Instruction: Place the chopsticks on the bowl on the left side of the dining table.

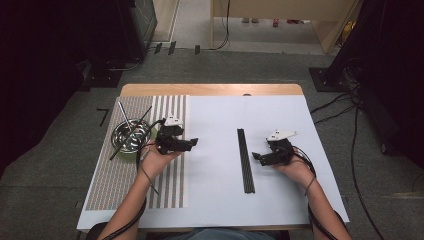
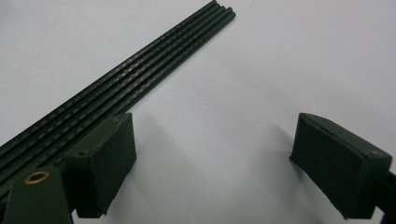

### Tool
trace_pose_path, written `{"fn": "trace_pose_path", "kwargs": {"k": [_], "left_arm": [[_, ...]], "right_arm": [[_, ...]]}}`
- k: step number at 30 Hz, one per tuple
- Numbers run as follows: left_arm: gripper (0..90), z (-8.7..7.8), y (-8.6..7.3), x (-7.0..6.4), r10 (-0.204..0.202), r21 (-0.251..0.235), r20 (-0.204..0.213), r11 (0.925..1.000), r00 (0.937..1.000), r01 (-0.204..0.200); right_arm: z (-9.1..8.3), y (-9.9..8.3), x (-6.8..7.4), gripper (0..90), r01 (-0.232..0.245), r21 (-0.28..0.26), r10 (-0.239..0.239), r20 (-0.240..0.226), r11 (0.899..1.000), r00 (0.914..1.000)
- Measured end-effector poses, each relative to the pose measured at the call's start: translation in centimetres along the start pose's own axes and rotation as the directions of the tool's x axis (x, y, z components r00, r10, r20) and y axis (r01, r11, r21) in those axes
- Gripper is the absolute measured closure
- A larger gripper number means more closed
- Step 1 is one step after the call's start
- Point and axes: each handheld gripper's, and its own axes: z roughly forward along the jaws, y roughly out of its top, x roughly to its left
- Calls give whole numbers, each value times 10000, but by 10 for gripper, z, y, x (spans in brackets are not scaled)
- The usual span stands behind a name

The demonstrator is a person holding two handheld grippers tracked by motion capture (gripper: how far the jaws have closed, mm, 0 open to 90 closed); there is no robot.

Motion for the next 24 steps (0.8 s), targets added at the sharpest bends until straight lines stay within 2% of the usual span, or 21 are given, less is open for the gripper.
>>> {"fn": "trace_pose_path", "kwargs": {"k": [18, 24], "left_arm": [[287, 11, -3, -13, -26, -159, -51, 9999, 10000, 25], [287, 17, -5, -23, 241, -224, -31, 9995, 9997, -242]], "right_arm": [[0, 0, 0, 133, 5, -12, -5, 7, 10000, 10000], [0, 0, 0, 133, 16, -16, -16, 7, 10000, 10000]]}}
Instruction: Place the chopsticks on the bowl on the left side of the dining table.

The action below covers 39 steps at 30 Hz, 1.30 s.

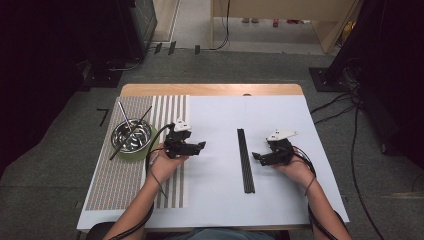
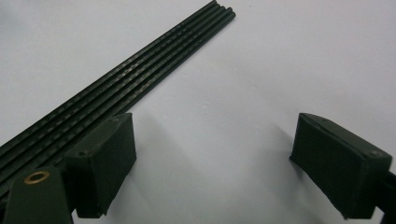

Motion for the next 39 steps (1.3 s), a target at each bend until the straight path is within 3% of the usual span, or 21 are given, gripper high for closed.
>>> {"fn": "trace_pose_path", "kwargs": {"k": [16, 33, 39], "left_arm": [[285, 17, -5, -23, 453, 155, 248, 9988, 9987, -457], [274, 29, -7, -39, 420, 218, 747, 9988, 9963, -438], [247, 35, -10, -48, 619, 257, 793, 9976, 9949, -641]], "right_arm": [[0, 0, 0, 133, -24, 9, 24, -1, 10000, 10000], [0, 0, 0, 133, -20, 10, 20, -2, 10000, 10000], [0, 0, 0, 133, -22, 13, 22, -2, 10000, 10000]]}}
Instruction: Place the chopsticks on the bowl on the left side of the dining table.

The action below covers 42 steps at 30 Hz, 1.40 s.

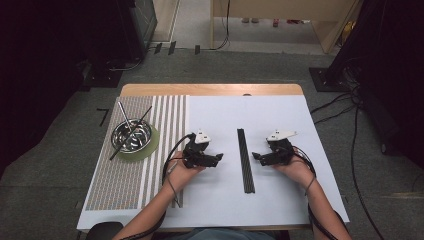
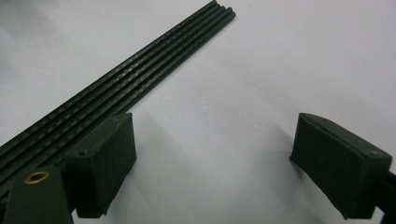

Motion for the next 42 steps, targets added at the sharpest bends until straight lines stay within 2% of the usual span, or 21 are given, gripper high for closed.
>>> {"fn": "trace_pose_path", "kwargs": {"k": [6, 11, 20, 30, 36, 42], "left_arm": [[239, 6, -2, -7, 125, 51, 207, 9999, 9997, -126], [227, 8, -2, -10, -45, -11, 396, 10000, 9992, 45], [217, 9, 0, -16, -123, -80, 483, 9999, 9988, 127], [217, 15, 0, -27, 158, -85, 529, 9998, 9985, -154], [217, 18, 1, -32, -116, -146, 719, 9998, 9973, 127], [218, 24, 2, -40, 139, -190, 700, 9997, 9974, -126]], "right_arm": [[0, 0, 0, 133, 0, 2, 0, 3, 10000, 10000], [0, 0, 0, 133, -14, 9, 14, -8, 10000, 10000], [0, 0, 0, 133, 4, -6, -4, 2, 10000, 10000], [0, 0, 0, 133, 5, -6, -5, 4, 10000, 10000], [0, 0, 0, 133, -1, 0, 1, -6, 10000, 10000], [0, 0, 0, 133, 16, -11, -16, 6, 10000, 10000]]}}
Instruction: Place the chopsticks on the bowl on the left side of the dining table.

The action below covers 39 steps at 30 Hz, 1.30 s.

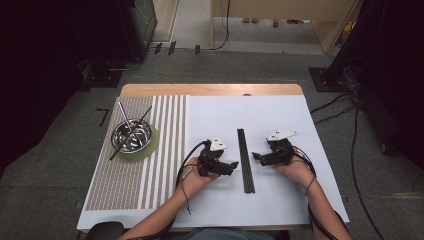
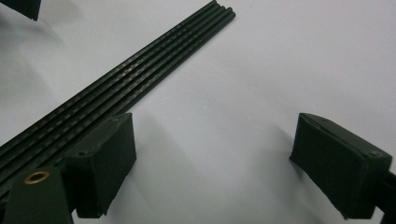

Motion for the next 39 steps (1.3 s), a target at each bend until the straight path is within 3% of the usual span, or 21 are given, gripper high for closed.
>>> {"fn": "trace_pose_path", "kwargs": {"k": [10, 13, 30, 39], "left_arm": [[228, 9, 0, -8, 5, 161, 105, 9999, 9999, -7], [238, 13, 0, -12, 329, 163, 9, 9993, 9995, -329], [238, 20, 1, -19, 472, 124, 97, 9988, 9988, -473], [238, 22, 1, -25, 965, 183, -116, 9952, 9953, -963]], "right_arm": [[0, 0, 0, 133, -40, 29, 40, -14, 10000, 10000], [0, 0, 0, 133, -24, 20, 24, 1, 10000, 10000], [0, 0, 0, 133, -23, 17, 23, 4, 10000, 10000], [0, 0, 0, 133, -14, 12, 14, 1, 10000, 10000]]}}
